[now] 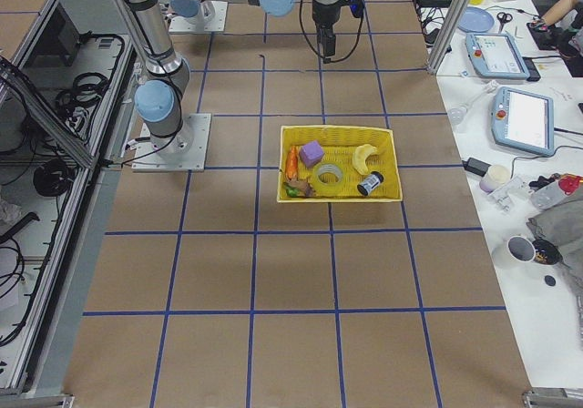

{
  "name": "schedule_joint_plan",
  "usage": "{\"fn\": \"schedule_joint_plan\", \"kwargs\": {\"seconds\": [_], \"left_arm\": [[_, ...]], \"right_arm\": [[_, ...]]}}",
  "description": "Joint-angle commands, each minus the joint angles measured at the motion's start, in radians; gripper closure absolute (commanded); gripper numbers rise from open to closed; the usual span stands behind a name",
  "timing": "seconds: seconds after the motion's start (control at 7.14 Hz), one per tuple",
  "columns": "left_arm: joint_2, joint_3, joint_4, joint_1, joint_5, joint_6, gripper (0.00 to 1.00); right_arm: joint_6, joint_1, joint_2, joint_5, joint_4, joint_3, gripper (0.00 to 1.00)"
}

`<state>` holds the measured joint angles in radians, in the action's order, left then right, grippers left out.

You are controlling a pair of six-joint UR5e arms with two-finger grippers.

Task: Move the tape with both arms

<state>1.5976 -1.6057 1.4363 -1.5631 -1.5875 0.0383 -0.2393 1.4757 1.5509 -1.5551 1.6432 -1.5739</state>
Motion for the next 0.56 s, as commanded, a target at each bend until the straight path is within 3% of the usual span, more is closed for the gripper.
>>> {"fn": "schedule_joint_plan", "kwargs": {"seconds": [0.0,0.42], "left_arm": [[-0.001,-0.005,0.001,0.001,-0.002,0.000,0.00],[-0.001,-0.010,0.001,0.000,-0.002,0.000,0.00]], "right_arm": [[0.000,0.000,0.000,0.000,0.001,0.000,0.00],[0.000,0.000,-0.002,0.000,0.000,0.000,0.00]]}}
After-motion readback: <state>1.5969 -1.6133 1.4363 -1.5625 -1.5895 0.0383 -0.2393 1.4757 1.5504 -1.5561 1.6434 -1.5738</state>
